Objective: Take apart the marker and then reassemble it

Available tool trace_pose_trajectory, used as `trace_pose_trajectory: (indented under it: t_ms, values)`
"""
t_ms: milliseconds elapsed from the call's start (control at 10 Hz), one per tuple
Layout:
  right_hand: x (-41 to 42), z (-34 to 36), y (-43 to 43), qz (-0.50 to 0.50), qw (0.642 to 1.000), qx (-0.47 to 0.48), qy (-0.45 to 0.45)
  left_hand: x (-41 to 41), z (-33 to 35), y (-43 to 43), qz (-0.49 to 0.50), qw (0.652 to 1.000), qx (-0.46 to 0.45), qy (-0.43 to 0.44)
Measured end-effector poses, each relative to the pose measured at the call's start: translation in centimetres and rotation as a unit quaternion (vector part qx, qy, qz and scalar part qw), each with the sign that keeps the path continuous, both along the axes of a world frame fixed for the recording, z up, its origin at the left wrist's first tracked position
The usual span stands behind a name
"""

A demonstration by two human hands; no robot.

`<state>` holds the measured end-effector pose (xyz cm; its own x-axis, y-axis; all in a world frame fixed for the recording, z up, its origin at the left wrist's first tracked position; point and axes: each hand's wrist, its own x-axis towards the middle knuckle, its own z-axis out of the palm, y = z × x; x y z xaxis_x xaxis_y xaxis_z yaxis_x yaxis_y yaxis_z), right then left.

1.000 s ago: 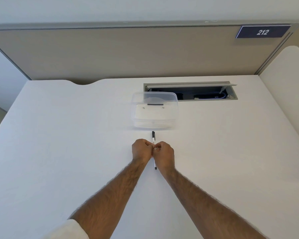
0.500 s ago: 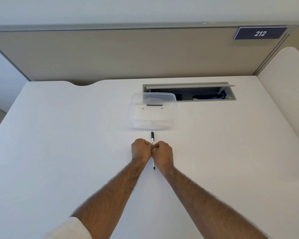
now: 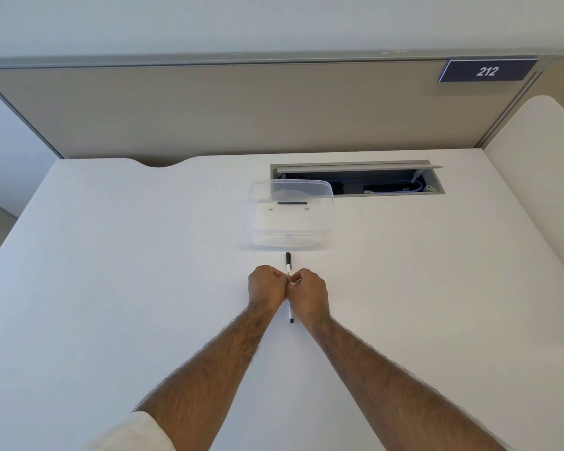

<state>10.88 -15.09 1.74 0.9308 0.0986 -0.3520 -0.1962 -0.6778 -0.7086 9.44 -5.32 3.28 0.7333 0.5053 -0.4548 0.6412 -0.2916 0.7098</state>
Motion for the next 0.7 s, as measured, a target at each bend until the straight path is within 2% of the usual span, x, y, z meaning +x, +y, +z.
trace_pose_trajectory:
  t_ms: [100, 300, 400, 500, 600, 700]
  values:
    - [0.0, 0.1, -0.2, 0.01, 1.0, -0.018, -0.013, -0.1, -0.1, 0.2, -0.022, 1.0, 0.014, -0.008]
    - [0.1, 0.6, -1.8, 0.078, 0.987, -0.103, -0.096, -0.8, 1.1, 0.5, -0.114, 0.984, 0.138, 0.007]
    - [0.1, 0.8, -3.2, 0.138, 0.963, -0.172, -0.152, -1.6, 1.7, 0.7, -0.195, 0.95, 0.243, 0.012]
    - [0.0, 1.0, -4.1, 0.189, 0.934, -0.234, -0.192, -2.1, 1.7, 1.1, -0.224, 0.932, 0.284, -0.011]
    - [0.1, 2.0, -4.8, 0.206, 0.908, -0.279, -0.237, -2.8, 2.0, 1.8, -0.224, 0.919, 0.318, -0.072]
    - [0.3, 2.4, -5.1, 0.188, 0.904, -0.276, -0.266, -2.8, 2.2, 2.3, -0.227, 0.899, 0.36, -0.106]
